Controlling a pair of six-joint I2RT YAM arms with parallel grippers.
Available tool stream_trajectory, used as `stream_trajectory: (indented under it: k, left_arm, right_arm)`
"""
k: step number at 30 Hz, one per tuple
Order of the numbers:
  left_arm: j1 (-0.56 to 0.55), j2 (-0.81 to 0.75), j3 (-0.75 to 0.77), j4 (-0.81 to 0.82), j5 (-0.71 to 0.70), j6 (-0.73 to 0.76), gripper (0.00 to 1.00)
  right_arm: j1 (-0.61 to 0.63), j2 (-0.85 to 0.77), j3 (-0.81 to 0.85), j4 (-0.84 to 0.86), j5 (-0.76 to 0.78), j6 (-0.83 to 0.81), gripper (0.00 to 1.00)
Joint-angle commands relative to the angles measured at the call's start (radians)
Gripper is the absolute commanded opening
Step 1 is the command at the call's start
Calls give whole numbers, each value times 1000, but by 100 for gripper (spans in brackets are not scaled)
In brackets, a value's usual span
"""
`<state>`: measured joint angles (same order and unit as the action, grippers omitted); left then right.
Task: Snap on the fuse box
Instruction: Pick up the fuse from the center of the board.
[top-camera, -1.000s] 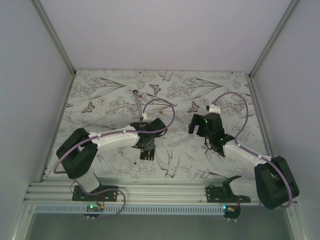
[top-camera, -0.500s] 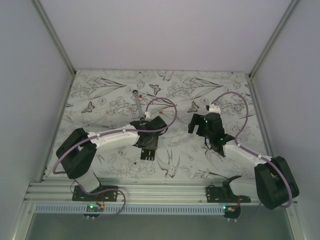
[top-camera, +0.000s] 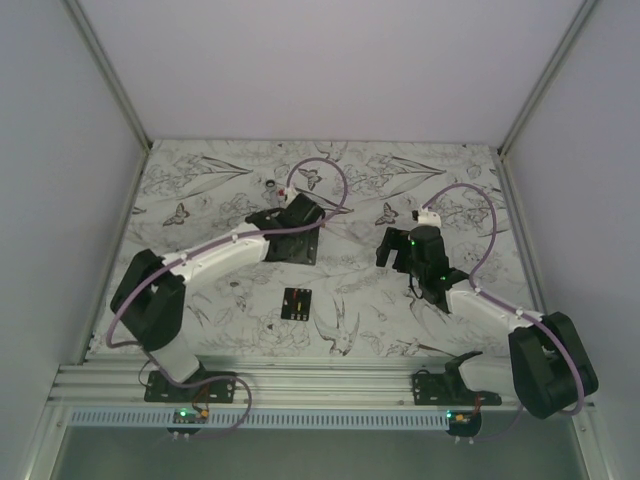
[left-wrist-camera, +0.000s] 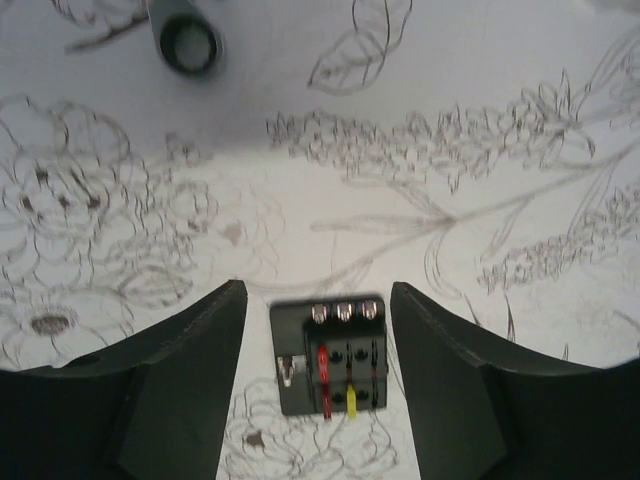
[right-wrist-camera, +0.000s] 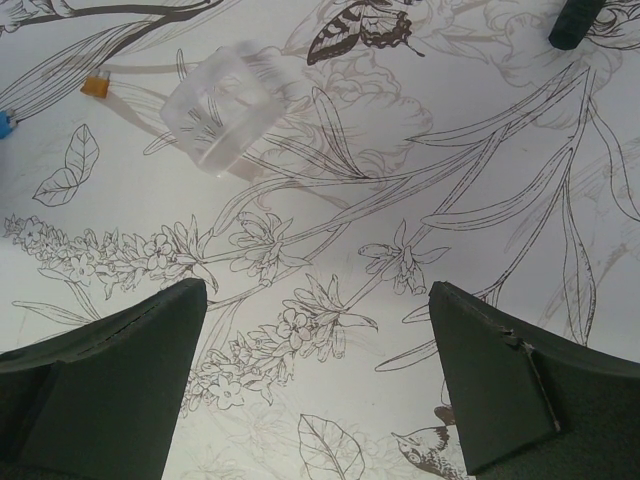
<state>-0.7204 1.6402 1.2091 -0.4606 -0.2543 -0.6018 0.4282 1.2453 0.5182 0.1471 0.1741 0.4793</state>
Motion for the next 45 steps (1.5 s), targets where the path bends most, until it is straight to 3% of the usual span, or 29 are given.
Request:
stream_trajectory:
  k: [1,9,16,26,33,45]
  left_arm:
    - [70,98,87,29,65,153,64]
    - [196,312,293,59,277,379,63]
    - [291,457,414,56,357,463,58]
    - [323,572,506,12,363,535,46]
    - [316,557,462,-27,394,538,40]
    - [272,540,432,-58,238,476,31]
  right_arm:
    - [-6,12,12,31,6,1,100]
    - [-6,29,13,34,5,0,100]
    - [-6,39,13,38,5,-2,100]
    - [-6,59,18,40,-2,0,100]
    - [-6,64,19,40,-4,2,100]
    - [-6,65,21,40,-12,7,100]
